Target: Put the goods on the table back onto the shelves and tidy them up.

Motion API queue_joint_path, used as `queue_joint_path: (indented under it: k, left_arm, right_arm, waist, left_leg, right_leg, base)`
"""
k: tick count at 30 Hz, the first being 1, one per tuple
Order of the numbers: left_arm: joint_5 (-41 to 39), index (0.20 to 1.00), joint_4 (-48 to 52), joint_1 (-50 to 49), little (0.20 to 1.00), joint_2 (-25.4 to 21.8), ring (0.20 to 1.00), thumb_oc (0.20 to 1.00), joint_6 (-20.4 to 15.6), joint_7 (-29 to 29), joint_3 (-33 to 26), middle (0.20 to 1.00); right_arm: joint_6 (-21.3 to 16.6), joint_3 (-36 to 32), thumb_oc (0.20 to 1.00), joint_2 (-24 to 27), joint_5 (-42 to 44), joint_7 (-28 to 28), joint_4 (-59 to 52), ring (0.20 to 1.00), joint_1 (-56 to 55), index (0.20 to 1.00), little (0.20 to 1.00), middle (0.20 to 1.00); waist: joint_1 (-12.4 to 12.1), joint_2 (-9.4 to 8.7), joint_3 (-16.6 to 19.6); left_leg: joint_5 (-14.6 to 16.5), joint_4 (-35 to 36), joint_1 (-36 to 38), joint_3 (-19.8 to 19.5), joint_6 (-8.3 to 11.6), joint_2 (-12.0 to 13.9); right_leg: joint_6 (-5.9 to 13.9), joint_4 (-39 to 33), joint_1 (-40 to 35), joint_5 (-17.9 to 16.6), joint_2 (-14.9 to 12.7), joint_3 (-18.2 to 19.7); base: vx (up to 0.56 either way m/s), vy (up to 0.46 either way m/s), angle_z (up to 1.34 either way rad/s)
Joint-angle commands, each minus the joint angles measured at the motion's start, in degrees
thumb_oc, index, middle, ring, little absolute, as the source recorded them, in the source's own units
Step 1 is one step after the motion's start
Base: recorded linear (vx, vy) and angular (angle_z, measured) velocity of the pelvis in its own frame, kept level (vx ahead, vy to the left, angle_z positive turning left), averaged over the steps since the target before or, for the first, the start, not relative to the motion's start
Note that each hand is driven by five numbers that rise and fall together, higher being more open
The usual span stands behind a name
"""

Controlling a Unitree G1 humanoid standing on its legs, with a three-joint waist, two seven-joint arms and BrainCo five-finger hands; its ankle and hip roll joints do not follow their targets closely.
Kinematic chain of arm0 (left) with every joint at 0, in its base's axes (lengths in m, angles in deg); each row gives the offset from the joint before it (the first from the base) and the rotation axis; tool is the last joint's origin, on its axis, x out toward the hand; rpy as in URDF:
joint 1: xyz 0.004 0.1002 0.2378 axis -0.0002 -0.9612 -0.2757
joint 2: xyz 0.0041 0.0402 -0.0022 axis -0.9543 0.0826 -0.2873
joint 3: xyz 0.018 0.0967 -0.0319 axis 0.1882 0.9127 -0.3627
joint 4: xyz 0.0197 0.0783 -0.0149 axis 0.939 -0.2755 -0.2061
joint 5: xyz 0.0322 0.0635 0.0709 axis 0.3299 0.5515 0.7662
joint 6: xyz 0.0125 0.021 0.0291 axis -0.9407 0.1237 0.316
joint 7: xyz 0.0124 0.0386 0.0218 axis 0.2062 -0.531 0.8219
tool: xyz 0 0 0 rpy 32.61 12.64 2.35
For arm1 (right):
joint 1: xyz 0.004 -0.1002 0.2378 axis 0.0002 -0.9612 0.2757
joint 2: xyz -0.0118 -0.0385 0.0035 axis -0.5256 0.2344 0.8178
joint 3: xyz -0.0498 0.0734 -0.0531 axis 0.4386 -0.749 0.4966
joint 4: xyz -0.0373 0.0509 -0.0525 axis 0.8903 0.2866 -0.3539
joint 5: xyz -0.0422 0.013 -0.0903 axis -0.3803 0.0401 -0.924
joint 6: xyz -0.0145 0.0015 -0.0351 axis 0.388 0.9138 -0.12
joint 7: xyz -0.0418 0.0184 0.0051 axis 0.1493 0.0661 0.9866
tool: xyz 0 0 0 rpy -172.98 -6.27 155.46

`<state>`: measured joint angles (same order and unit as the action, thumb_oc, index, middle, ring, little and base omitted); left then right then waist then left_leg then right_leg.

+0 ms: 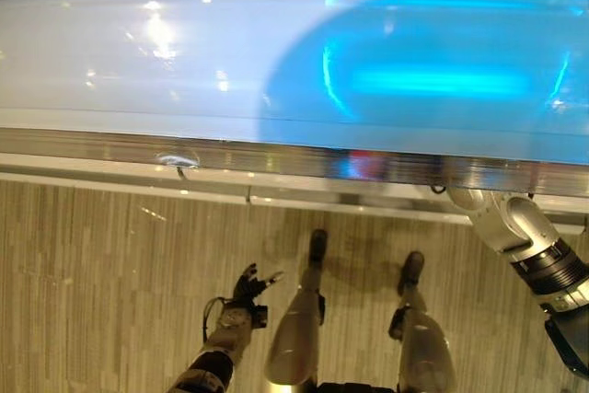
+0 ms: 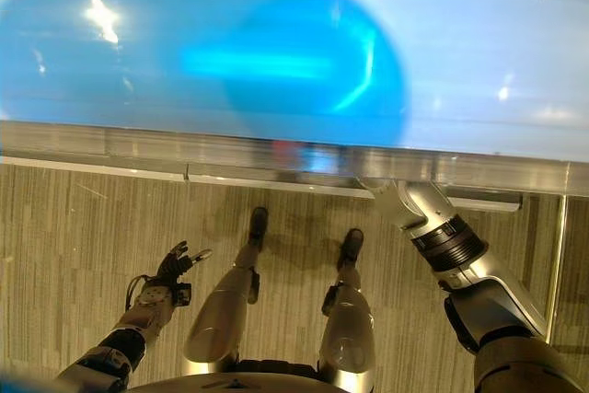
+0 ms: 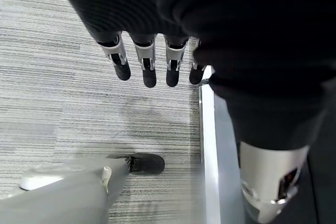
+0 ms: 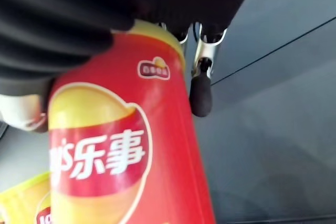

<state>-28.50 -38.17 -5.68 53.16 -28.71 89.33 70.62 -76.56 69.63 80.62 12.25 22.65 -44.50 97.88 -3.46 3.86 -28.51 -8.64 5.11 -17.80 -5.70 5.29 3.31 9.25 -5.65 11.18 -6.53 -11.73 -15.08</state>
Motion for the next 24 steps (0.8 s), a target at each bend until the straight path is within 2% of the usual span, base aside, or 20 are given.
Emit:
queue_joint_path:
  k: [1,7,24]
  left_arm:
    - [-0.6,1.000,-4.1,1.3,1.000,-1.6,1.000,1.000,-0.4,0.9,1.5,1.000]
    - [-0.8,1.000,-4.0,1.5,1.000,-1.6,1.000,1.000,-0.5,1.1,1.8,1.000]
    - [-1.1,1.000,-4.4,1.9,1.000,-1.3,1.000,1.000,-0.6,1.3,1.8,1.000]
  right_arm:
    - [-1.9,1.5,0.200,-0.9,1.4,1.1,-0.9,0.200,5.9,0.200,0.200,0.200]
    - [-0.8,1.7,0.200,-0.7,-0.8,2.3,0.8,0.200,8.1,0.200,0.200,0.200]
    - [-0.7,4.5,0.200,-2.3,-0.5,1.6,4.8,0.200,8.6,0.200,0.200,0.200]
  waist:
    - [-0.9,-1.13,3.3]
    - [-1.2,-0.89,3.7]
    - [-1.4,-0.52,3.5]
  left_leg:
    - [3.6,-0.5,-0.4,3.5,3.16,3.6]
    - [3.7,-0.3,-0.3,3.4,3.06,3.5]
    - [3.6,-0.1,-0.5,3.3,3.04,3.4]
  right_leg:
    - [2.36,7.7,3.3,4.2,-4.7,4.8]
    - [2.49,7.6,3.2,4.0,-4.9,4.8]
    - [2.52,7.8,3.6,3.9,-5.1,4.8]
  base:
    - [0.01,0.005,-0.06]
    - [0.00,0.002,-0.02]
    - [0.00,0.000,0.00]
